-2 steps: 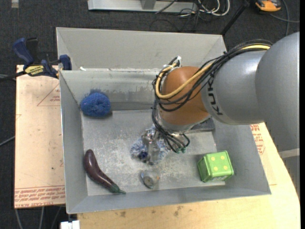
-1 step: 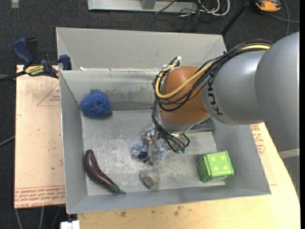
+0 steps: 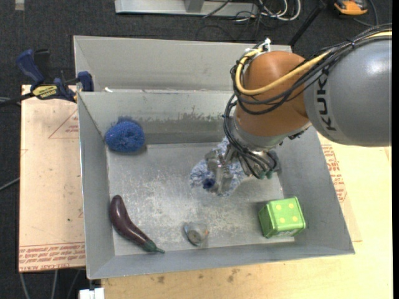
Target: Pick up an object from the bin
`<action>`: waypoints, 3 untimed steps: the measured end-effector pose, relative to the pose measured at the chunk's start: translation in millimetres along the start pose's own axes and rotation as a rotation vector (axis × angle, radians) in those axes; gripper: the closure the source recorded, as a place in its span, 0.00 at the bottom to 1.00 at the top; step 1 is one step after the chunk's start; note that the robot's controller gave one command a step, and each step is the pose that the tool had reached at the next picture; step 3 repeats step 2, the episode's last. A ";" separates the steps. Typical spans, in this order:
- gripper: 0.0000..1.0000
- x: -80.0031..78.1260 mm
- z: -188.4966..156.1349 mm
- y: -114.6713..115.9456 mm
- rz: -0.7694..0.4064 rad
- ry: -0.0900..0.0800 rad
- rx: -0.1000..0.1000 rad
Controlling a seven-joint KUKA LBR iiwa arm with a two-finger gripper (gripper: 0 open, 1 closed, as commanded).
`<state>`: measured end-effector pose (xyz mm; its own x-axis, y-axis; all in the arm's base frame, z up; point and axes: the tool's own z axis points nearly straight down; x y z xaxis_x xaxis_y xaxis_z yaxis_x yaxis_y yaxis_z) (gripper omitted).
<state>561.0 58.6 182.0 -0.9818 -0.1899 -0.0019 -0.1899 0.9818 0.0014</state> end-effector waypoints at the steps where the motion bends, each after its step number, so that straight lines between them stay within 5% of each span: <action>1: 1.00 0.0 0.0 0.0 0.000 0.000 0.000; 2: 1.00 -24.4 -76.4 25.7 -0.515 -0.003 0.000; 3: 1.00 -24.4 -76.4 25.7 -0.515 -0.003 0.000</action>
Offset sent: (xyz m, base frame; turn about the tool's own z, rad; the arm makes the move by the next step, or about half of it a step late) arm 0.0180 0.0286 0.0760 -0.5180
